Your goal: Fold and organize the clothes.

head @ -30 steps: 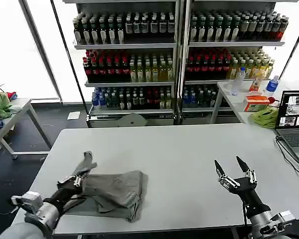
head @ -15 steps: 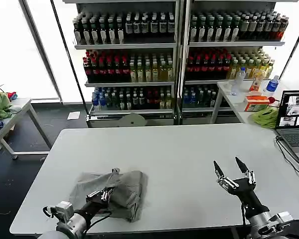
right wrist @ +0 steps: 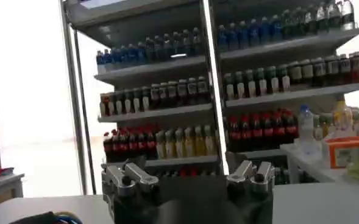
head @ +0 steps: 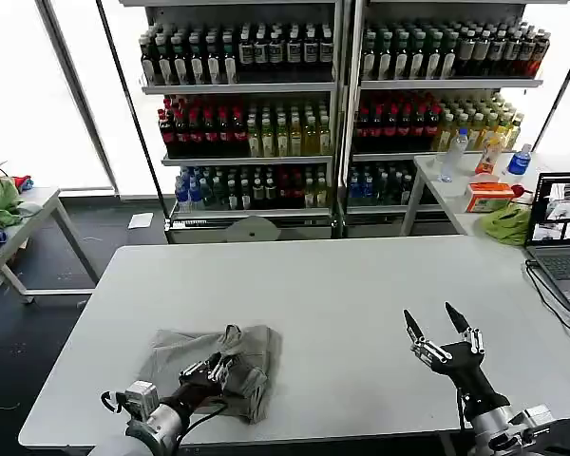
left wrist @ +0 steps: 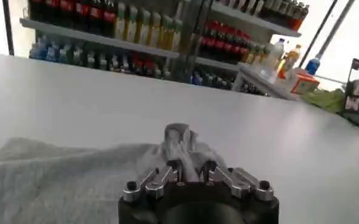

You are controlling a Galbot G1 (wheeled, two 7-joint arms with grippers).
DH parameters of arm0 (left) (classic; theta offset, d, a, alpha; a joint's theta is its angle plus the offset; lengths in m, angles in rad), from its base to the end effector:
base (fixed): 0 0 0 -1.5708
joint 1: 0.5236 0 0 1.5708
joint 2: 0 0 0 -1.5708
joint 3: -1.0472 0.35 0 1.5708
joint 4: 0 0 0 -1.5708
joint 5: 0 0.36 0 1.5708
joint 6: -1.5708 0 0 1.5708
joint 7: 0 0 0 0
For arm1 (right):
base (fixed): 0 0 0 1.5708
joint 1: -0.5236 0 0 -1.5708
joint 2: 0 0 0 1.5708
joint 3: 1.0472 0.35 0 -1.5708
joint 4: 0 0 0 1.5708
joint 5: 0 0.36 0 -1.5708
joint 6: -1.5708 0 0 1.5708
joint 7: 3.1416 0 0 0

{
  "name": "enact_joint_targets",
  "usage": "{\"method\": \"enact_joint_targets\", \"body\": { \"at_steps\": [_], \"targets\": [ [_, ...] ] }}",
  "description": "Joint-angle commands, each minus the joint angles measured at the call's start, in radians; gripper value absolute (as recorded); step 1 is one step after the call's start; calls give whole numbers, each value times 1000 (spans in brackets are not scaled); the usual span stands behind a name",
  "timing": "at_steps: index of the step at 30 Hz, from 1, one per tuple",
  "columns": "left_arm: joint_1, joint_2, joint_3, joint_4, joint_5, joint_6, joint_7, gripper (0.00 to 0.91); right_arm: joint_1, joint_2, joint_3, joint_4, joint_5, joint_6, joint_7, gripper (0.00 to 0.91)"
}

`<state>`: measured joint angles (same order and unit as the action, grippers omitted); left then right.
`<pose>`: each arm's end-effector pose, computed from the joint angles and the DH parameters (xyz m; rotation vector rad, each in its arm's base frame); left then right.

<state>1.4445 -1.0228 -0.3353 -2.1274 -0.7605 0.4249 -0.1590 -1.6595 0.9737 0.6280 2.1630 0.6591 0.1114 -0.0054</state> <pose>0.2126 0.0344 -0.2695 -0.4514 -2.6026 0.2879 0.1823 -0.1095 -0.2573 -0.3721 3.0731 0.1853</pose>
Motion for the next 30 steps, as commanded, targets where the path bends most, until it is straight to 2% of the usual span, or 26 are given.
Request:
{"method": "enact_joint_targets", "body": {
  "at_steps": [1, 9, 14, 21, 24, 30],
  "targets": [
    [-44, -1, 23, 12, -20, -8, -52, 907, 0, 3, -3, 2, -2, 0, 0, 907],
    [-34, -31, 0, -17, -23, -21, -53, 907, 1, 8, -3, 7, -1, -2, 2, 907],
    [-6, -24, -151, -56, -71, 1, -15, 907, -2, -1, -3, 8, -1, -3, -1, 907],
    [114, -15, -436, 9, -2, 8, 134, 907, -1, -19, -4, 3, -1, 1, -4, 907],
    [150, 1, -500, 61, -1, 4, 184, 907, 3, -27, -8, -3, 1, 4, -7, 907],
    [162, 2, -505, 164, 26, -4, 223, 907, 18, -35, -17, -14, 7, 3, -8, 907]
  ]
}}
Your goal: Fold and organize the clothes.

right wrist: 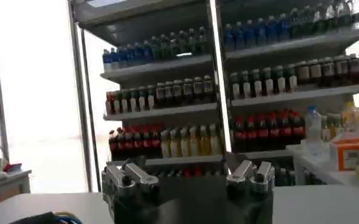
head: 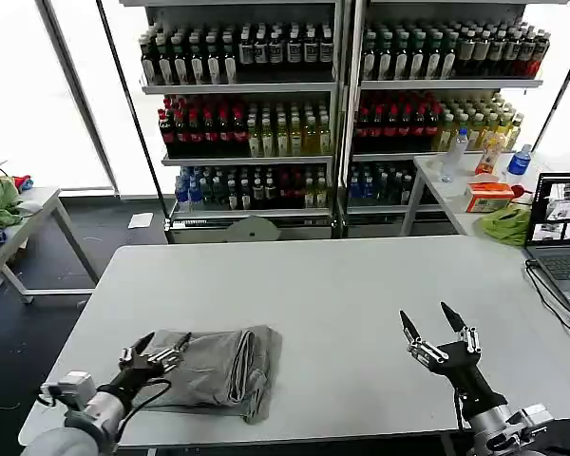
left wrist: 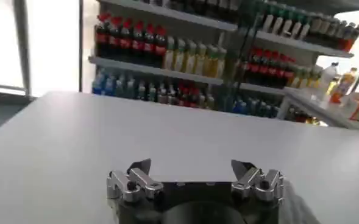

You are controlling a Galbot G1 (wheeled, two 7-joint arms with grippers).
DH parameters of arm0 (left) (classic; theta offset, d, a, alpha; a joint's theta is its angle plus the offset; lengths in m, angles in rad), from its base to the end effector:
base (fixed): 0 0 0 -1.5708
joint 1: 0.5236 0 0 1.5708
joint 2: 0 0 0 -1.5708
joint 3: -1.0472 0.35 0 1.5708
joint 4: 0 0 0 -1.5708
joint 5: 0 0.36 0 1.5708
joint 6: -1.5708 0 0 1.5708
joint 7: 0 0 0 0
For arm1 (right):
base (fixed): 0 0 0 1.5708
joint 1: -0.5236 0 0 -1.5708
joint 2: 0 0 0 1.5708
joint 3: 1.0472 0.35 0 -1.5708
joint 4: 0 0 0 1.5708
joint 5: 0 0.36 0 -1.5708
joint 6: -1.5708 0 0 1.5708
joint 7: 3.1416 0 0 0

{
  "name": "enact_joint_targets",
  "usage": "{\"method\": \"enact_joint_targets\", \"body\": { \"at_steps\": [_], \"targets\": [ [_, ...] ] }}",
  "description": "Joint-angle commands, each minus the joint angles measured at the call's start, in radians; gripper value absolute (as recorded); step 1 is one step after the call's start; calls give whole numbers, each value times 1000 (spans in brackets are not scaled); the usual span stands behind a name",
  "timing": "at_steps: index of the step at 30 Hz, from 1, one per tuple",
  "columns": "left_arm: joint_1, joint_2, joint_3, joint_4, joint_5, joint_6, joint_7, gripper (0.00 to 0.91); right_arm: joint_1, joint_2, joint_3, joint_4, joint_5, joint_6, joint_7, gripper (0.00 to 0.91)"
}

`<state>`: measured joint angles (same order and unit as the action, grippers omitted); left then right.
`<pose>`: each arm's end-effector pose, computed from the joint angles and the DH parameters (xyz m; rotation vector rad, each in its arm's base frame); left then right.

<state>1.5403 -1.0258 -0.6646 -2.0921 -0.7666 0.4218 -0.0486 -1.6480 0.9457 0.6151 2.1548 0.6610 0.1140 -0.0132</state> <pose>0.2139 0.1260 -0.2549 -0.2118 -2.7073 0.2428 0.1863 -0.1109 -0.2572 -0.4155 3.0723 0.1605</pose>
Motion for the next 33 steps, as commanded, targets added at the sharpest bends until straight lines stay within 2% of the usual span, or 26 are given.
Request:
{"method": "enact_joint_targets", "body": {
  "at_steps": [1, 11, 29, 30, 31, 33],
  "targets": [
    [67, 2, -170, 133, 36, -1, 116, 907, 8, -9, -5, -7, 6, 0, 0, 907],
    [23, -49, -105, 194, 22, 18, 117, 907, 4, -13, 1, 4, 10, -2, 4, 907],
    [-16, -105, 0, 179, -2, 44, 102, 907, 14, -14, 4, 14, 20, -7, 9, 907],
    [-11, -107, 8, 176, -6, 44, 103, 312, 14, -15, 5, 14, 20, -7, 9, 907],
    [-9, -109, 12, 176, -5, 43, 103, 0, 14, -16, 5, 14, 20, -6, 8, 907],
    [-4, -117, 20, 173, -4, 37, 103, 10, 17, -15, 3, 12, 21, -6, 9, 907]
  ]
}}
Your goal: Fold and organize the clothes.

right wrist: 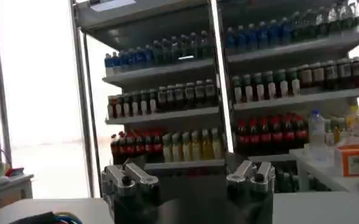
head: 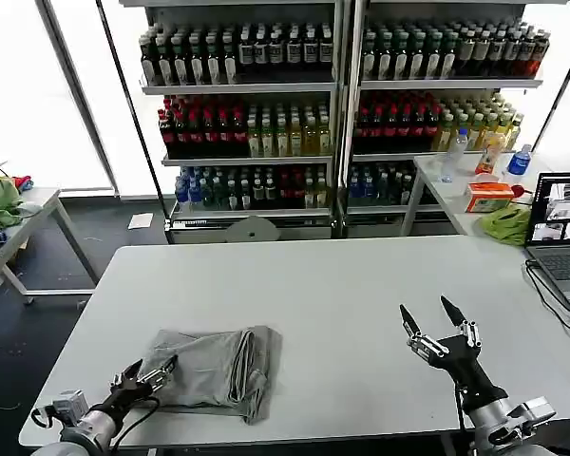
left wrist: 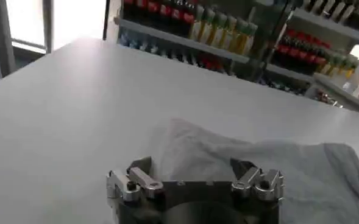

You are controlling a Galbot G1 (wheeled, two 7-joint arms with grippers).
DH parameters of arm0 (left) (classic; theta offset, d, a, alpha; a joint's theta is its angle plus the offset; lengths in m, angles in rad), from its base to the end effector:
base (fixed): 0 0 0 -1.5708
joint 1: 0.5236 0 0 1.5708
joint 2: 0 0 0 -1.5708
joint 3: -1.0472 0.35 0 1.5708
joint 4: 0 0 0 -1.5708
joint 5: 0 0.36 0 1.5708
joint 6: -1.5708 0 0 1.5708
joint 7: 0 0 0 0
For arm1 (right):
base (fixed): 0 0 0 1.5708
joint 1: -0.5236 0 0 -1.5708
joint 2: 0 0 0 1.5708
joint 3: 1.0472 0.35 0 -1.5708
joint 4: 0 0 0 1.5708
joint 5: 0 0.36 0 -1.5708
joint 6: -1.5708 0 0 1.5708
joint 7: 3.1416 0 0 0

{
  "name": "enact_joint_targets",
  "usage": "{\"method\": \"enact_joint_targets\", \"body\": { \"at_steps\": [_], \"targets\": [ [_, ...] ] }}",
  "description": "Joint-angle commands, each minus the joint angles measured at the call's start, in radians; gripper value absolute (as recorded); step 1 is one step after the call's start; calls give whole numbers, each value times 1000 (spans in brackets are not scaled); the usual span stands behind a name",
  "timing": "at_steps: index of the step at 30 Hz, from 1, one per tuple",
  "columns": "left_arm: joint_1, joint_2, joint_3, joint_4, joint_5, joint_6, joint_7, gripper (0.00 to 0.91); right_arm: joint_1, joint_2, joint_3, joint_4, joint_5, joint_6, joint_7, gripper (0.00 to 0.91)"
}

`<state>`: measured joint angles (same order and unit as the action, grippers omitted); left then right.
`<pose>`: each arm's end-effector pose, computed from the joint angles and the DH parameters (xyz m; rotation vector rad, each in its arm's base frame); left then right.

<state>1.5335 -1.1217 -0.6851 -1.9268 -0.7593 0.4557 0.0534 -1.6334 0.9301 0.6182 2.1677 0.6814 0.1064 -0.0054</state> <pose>0.2109 0.1464 -0.3136 -0.1571 -2.5657 0.3917 0.1907 -0.1108 -0.2486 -0.4231 3.0570 0.1677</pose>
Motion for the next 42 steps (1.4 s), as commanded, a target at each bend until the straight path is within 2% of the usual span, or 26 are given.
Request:
{"method": "enact_joint_targets", "body": {
  "at_steps": [1, 20, 24, 29, 35, 42],
  "targets": [
    [4, -24, 42, 7, -11, 3, 2, 10, 5, 1, -2, -3, 1, 2, 1, 907],
    [12, -65, -1, -24, -56, -18, -13, 10, 7, -3, -6, -1, 0, 2, 0, 907],
    [11, -81, -64, -38, -98, -21, -32, 10, 13, -4, -8, 1, 2, 0, 1, 907],
    [28, -77, -213, -72, -130, -15, -36, 10, 23, -7, -10, -2, 6, 0, 2, 907],
    [49, 1, -412, -66, -152, 15, -20, 10, 38, -11, -20, -12, 9, 0, 4, 907],
    [75, 204, -576, -40, -156, 64, 26, 10, 63, -16, -41, -26, 14, 1, 4, 907]
  ]
}}
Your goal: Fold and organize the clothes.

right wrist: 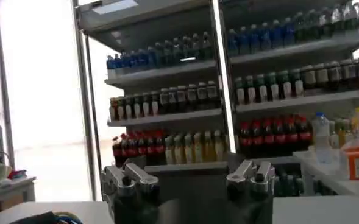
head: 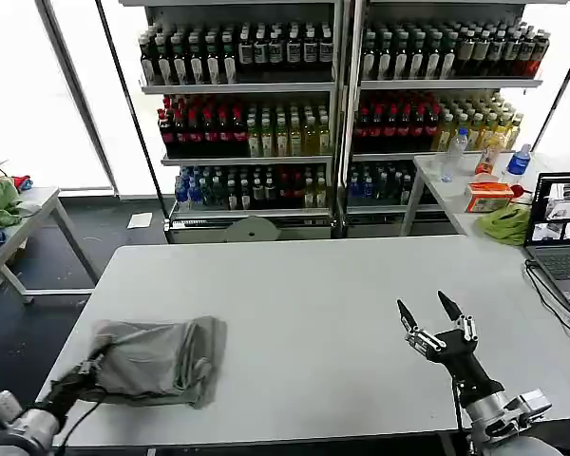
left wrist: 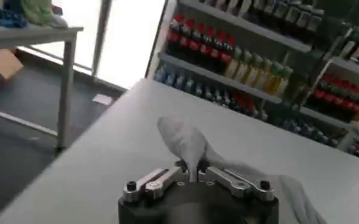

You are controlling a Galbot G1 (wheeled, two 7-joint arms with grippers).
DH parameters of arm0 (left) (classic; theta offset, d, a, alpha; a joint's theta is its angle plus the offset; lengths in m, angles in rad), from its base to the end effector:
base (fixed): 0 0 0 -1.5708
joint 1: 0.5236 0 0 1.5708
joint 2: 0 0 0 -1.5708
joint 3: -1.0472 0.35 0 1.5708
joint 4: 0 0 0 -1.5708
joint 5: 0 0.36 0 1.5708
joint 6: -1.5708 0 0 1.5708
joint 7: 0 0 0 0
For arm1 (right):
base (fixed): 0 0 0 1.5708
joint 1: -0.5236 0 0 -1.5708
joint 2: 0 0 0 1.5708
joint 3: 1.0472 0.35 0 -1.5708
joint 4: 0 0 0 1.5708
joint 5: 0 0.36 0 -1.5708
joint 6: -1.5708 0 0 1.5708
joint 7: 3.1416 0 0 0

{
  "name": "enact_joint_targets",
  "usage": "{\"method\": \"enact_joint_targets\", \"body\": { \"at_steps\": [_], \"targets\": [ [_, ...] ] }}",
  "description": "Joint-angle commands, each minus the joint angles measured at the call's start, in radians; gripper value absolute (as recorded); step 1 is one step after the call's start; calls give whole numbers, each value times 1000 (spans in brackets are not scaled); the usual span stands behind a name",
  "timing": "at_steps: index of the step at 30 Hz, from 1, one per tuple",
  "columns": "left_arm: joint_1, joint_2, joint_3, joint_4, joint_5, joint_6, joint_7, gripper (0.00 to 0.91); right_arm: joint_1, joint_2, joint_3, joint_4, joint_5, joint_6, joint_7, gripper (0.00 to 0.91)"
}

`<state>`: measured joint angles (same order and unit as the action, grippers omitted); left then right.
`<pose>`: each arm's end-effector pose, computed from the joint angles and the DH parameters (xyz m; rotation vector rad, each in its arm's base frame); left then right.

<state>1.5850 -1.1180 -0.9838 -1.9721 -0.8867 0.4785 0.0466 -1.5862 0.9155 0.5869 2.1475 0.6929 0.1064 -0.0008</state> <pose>0.1915 0.2239 -0.2585 0.1035 -2.6978 0.4584 0.2019 -0.1088 -0.2492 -0.4419 3.0451 0.1766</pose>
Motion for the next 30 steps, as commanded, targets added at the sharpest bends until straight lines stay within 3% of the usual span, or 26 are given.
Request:
{"method": "enact_joint_targets", "body": {
  "at_steps": [1, 8, 13, 22, 27, 30],
  "targets": [
    [27, 225, -288, 4, -35, 56, 37, 10, 17, -1, -10, -7, 3, 1, 0, 907],
    [26, 388, -312, 2, -51, 98, 54, 10, 23, -3, -4, -15, 14, 9, 0, 907],
    [5, 423, -259, -10, -36, 99, 60, 10, 22, -1, 2, -23, 16, 16, -3, 907],
    [-50, 346, -34, -96, 15, 99, 12, 10, 22, 8, 4, -25, 15, 15, -3, 907],
    [-101, 231, 263, -123, 92, 99, -87, 10, 23, 22, 5, -25, 12, 9, -1, 907],
    [-191, 191, 409, -150, -61, 100, -245, 10, 23, 26, 5, -25, 10, 5, 0, 907]
  ]
}}
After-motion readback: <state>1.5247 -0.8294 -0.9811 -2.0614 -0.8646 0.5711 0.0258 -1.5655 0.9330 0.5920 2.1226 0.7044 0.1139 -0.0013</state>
